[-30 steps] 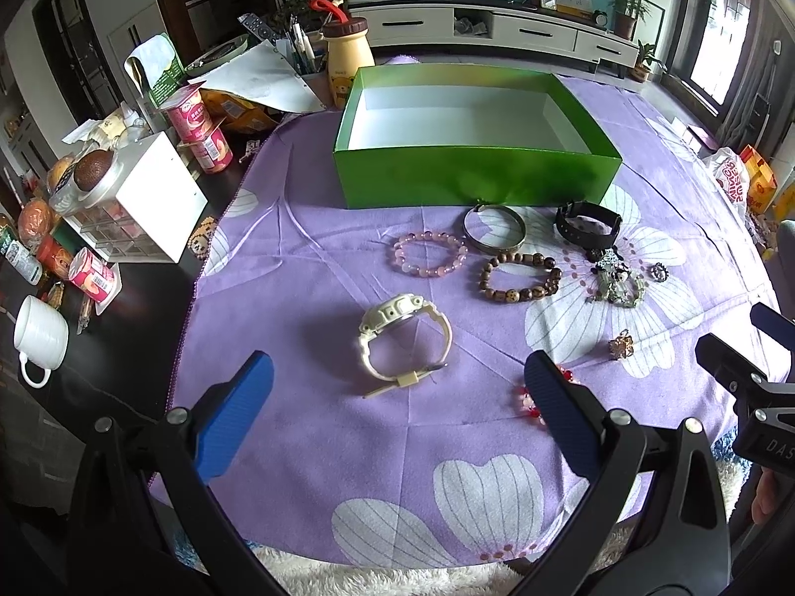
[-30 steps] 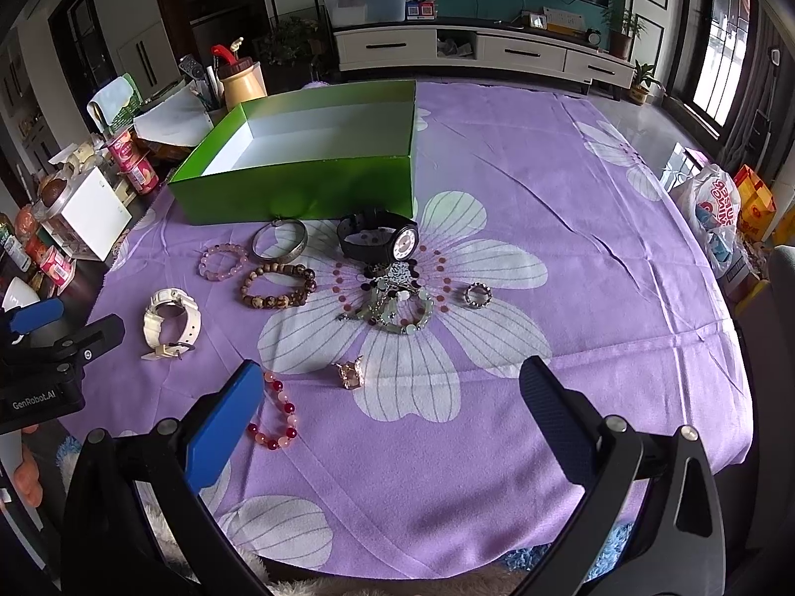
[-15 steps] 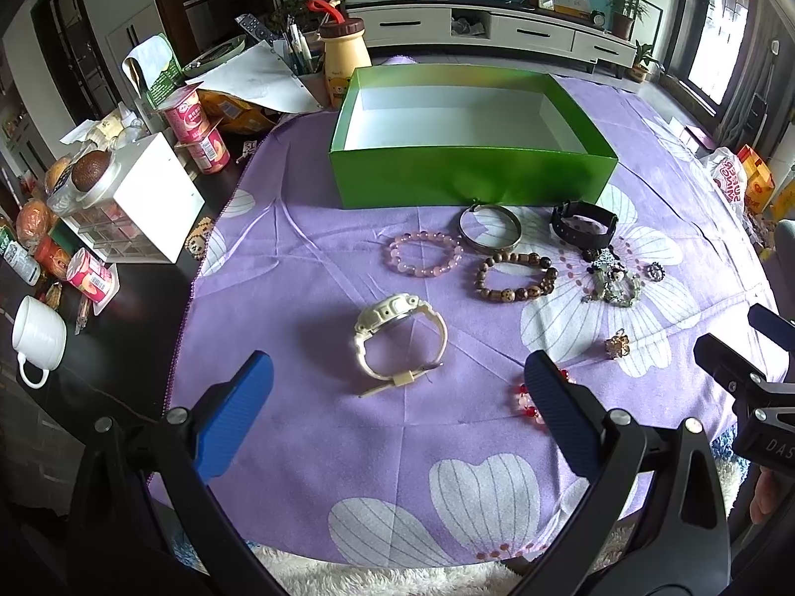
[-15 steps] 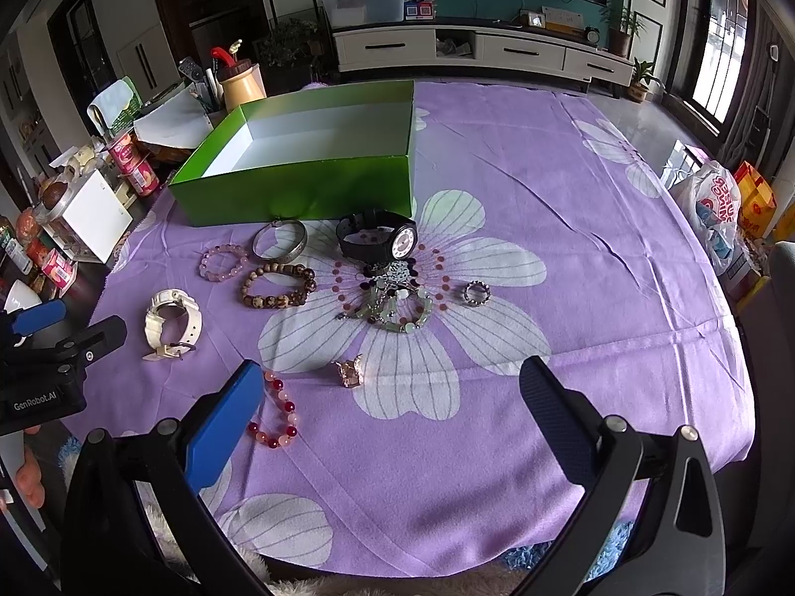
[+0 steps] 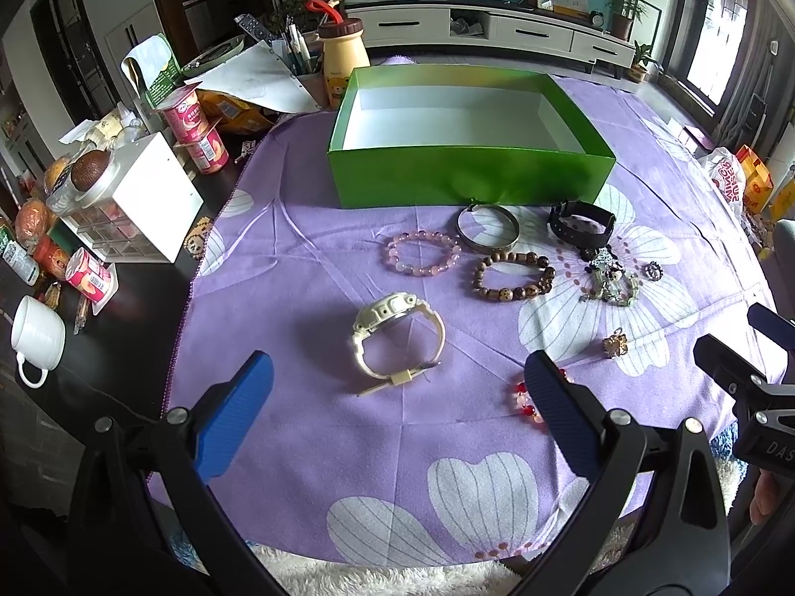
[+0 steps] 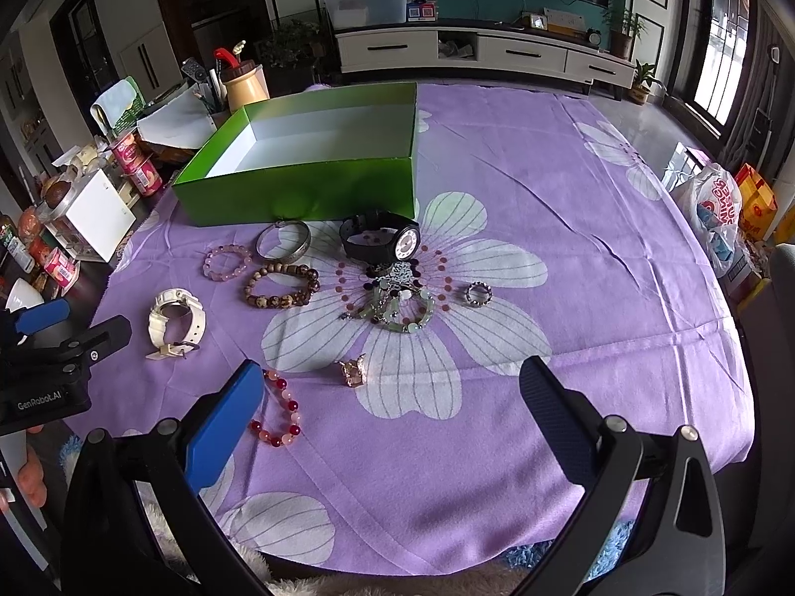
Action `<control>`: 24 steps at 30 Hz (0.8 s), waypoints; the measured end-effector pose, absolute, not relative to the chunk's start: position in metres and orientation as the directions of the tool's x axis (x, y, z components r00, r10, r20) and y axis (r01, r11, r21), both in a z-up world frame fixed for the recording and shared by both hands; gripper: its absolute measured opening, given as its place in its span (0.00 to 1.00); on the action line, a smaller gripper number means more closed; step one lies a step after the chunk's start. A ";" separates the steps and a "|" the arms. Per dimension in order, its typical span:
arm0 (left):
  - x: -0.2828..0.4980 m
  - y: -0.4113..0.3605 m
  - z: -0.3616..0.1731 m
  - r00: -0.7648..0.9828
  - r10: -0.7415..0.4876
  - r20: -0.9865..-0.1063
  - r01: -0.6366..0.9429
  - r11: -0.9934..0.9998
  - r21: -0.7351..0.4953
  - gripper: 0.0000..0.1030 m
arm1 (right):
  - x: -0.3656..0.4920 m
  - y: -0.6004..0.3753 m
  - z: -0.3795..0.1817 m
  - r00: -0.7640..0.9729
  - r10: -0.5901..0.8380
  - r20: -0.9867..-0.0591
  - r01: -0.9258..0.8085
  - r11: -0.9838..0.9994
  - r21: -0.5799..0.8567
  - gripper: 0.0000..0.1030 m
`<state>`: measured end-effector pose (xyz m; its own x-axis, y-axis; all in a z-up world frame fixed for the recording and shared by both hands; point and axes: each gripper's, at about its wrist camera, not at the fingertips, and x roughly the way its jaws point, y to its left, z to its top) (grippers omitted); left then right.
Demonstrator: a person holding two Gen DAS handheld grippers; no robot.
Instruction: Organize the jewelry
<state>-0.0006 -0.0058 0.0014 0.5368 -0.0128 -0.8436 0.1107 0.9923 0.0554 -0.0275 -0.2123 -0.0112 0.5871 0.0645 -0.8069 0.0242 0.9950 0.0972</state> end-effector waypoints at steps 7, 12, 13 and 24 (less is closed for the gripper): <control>-0.001 -0.006 0.001 0.537 -0.013 -0.843 0.111 0.992 0.055 0.98 | -0.027 -0.212 -0.012 0.586 0.066 -0.807 0.024 0.995 0.098 0.99; -0.001 -0.006 0.001 0.537 -0.018 -0.843 0.115 0.992 0.052 0.98 | -0.027 -0.213 -0.012 0.587 0.068 -0.806 0.022 0.995 0.100 0.99; -0.001 -0.006 0.002 0.538 -0.030 -0.842 0.122 0.992 0.042 0.98 | -0.028 -0.212 -0.012 0.588 0.072 -0.806 0.019 0.995 0.102 0.99; 0.010 0.024 -0.023 0.522 -0.201 -0.829 0.120 0.979 -0.162 0.98 | -0.028 -0.198 -0.039 0.566 0.177 -0.805 -0.098 0.984 0.148 0.99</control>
<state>0.0101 0.0244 -0.0229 0.5220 -0.2010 -0.8289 0.1204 0.9795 -0.1617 -0.0278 -0.1985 -0.0390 0.5655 0.1775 -0.8054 -0.0983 0.9841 0.1478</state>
